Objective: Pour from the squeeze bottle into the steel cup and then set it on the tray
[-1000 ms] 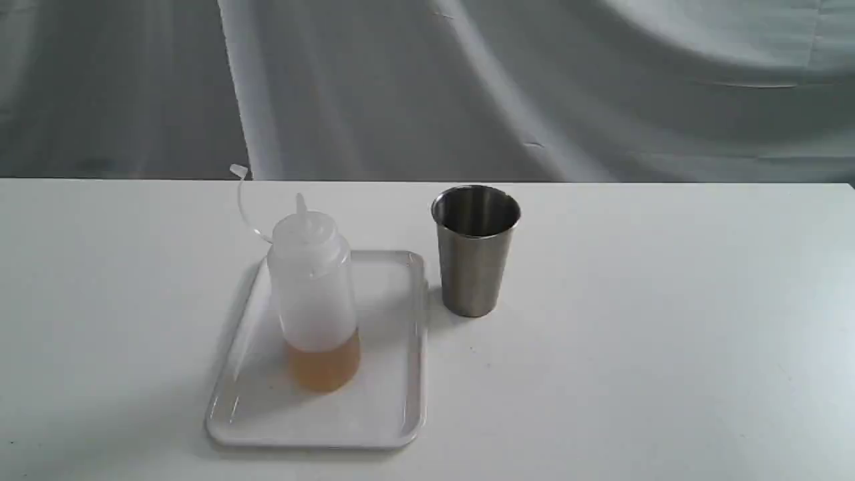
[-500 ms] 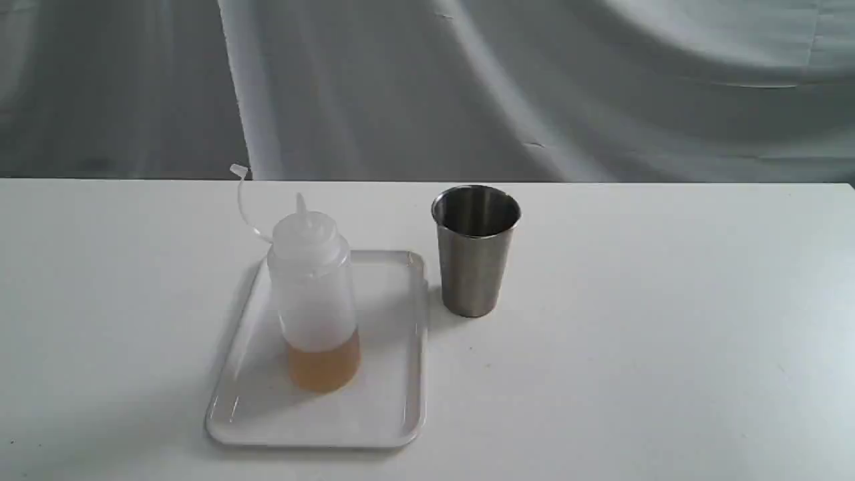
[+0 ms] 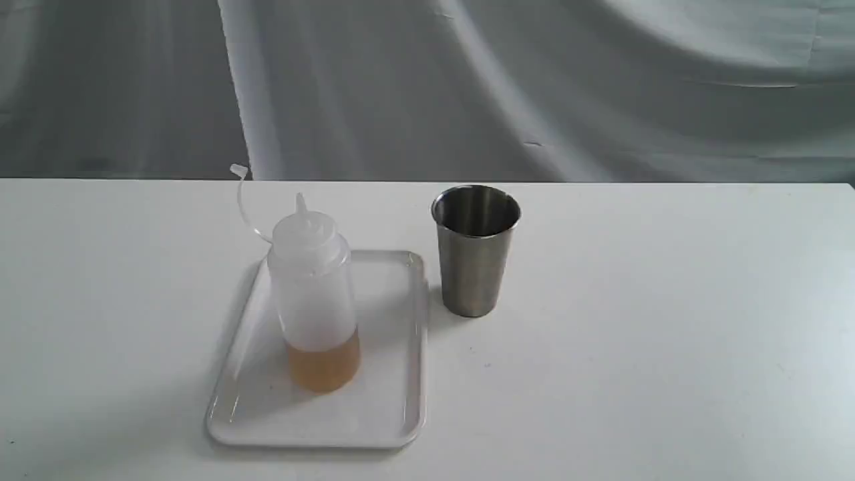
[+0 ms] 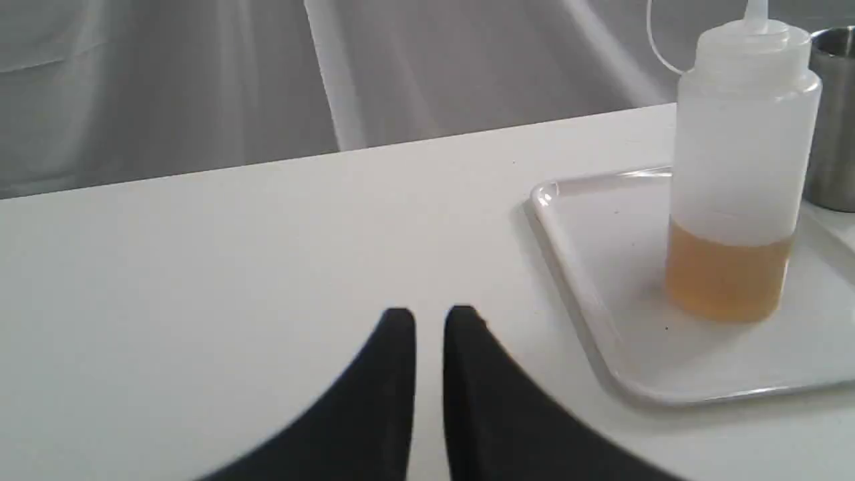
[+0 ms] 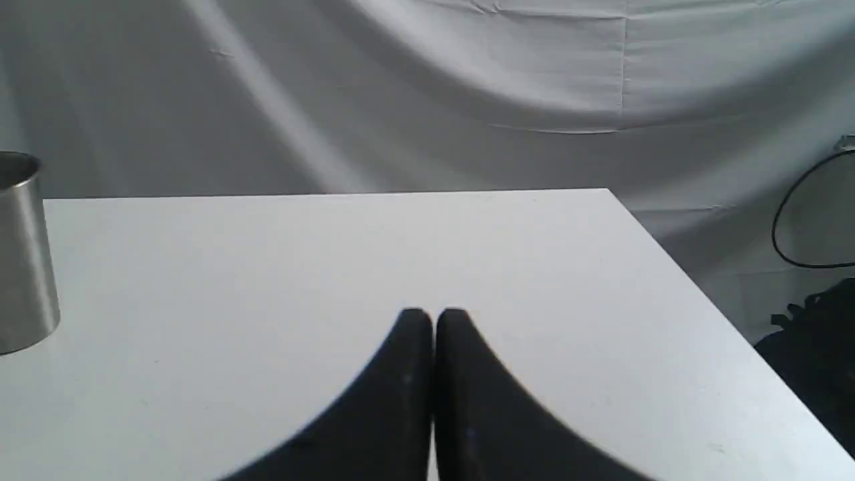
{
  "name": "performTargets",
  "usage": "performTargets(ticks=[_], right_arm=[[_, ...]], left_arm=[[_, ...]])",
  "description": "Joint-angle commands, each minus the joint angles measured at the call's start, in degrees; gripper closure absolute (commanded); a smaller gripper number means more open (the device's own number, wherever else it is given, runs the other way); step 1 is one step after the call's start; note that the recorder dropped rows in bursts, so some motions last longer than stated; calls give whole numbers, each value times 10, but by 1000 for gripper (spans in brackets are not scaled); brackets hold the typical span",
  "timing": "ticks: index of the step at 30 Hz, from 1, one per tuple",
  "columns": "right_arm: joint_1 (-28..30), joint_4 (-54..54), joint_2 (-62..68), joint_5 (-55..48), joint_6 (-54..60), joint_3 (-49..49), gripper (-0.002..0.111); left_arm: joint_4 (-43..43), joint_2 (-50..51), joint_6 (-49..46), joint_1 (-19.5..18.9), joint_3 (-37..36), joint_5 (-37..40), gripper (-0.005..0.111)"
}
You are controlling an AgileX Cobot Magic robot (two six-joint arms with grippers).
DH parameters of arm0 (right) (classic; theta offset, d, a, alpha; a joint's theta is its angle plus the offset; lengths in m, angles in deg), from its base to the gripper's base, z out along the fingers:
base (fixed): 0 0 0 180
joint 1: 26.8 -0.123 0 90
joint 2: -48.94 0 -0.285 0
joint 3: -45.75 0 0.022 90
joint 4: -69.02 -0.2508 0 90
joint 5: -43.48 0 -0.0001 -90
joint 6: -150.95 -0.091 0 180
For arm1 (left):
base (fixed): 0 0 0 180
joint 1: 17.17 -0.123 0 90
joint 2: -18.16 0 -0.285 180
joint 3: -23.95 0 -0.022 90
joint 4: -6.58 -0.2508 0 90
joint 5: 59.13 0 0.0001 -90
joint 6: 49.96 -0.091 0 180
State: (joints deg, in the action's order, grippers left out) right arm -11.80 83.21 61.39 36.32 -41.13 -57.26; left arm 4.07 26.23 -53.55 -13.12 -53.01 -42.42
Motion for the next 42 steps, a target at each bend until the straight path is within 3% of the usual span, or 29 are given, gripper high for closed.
performTargets(ticks=[1, 42], right_arm=[[5, -1, -3, 1, -1, 2, 108], [5, -24, -3, 1, -4, 2, 108]], left_arm=[[0, -3, 1, 2, -3, -4, 98], [0, -3, 1, 2, -3, -4, 98]])
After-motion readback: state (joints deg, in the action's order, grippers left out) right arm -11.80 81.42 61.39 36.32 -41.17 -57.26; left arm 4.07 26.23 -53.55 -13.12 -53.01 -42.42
